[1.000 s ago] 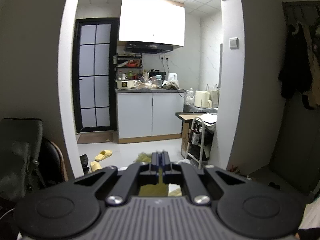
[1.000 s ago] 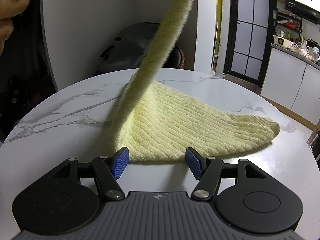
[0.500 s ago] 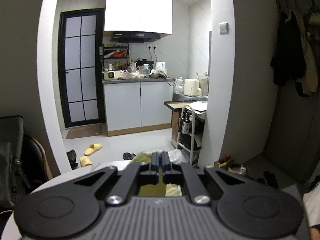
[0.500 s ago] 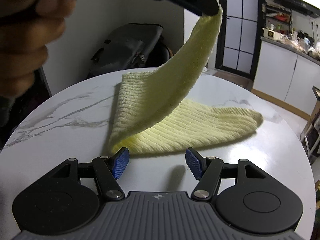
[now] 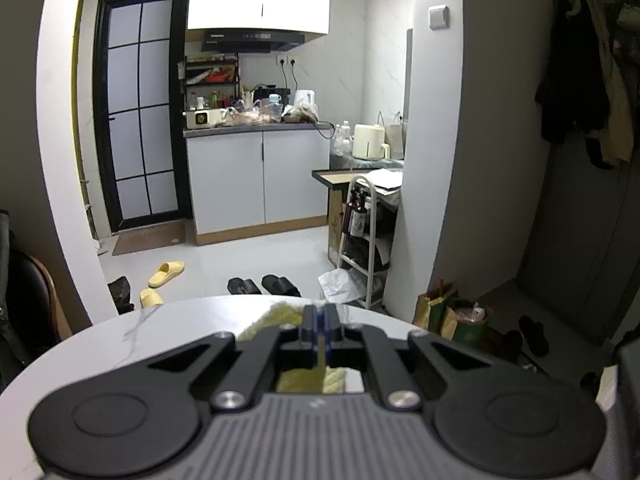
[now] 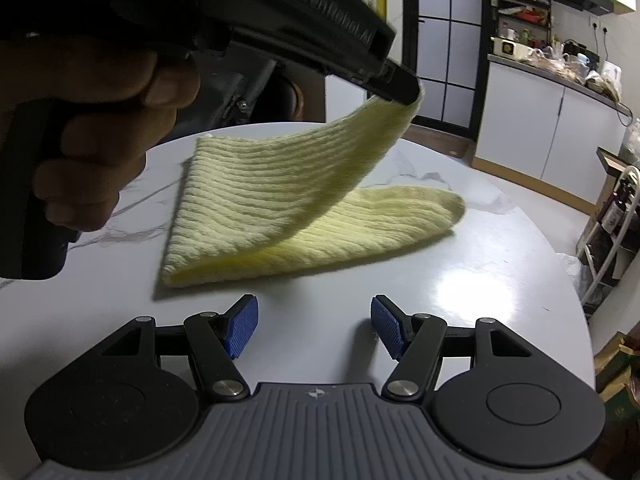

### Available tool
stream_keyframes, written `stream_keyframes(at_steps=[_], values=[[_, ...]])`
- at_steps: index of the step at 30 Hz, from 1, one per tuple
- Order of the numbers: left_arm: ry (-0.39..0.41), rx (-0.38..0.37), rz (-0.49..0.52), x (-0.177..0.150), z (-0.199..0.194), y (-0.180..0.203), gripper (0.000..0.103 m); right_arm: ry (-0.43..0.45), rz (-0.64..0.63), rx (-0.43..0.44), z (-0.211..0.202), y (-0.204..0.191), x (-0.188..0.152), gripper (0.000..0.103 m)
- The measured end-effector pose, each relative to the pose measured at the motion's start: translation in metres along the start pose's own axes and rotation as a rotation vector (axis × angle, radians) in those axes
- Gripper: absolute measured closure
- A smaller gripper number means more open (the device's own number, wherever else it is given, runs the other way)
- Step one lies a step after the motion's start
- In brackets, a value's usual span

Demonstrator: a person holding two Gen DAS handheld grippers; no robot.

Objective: Fold towel
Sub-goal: 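Fold the held tip over onto the triangle's long edge with the left gripper, then open the left gripper to release the towel and withdraw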

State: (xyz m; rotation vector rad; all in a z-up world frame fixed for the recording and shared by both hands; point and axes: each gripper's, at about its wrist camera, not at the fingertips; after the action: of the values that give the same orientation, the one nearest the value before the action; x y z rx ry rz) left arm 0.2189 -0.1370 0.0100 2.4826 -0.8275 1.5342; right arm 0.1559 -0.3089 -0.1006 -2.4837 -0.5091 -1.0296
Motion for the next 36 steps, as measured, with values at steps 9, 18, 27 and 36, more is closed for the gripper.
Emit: stream_keyframes(at_steps=[9, 18, 27, 36], values=[[-0.040, -0.050, 0.005, -0.003, 0.027, 0.005, 0.100, 0.007, 0.036, -0.052, -0.004, 0.019, 0.001, 0.036], [-0.093, -0.077, 0.044, -0.005, 0.043, 0.015, 0.073, 0.006, 0.027, -0.068, -0.003, 0.022, 0.000, 0.036], [-0.100, -0.032, 0.018, -0.016, 0.018, -0.003, 0.069, 0.012, 0.016, -0.051, -0.004, 0.012, 0.001, 0.036], [-0.146, 0.014, -0.014, -0.045, -0.014, -0.018, 0.069, 0.007, -0.005, -0.061, 0.000, 0.001, 0.001, 0.036]])
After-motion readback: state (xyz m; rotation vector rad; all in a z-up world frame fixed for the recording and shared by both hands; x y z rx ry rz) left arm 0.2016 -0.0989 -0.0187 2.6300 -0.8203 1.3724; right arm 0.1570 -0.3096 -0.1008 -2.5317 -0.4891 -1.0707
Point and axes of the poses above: each gripper's, at about its wrist camera, not at the fingertips, and z roughly the way its jaws point, y to its right, x to its top, and after that the axes turned 14 degrees about z, right-handed
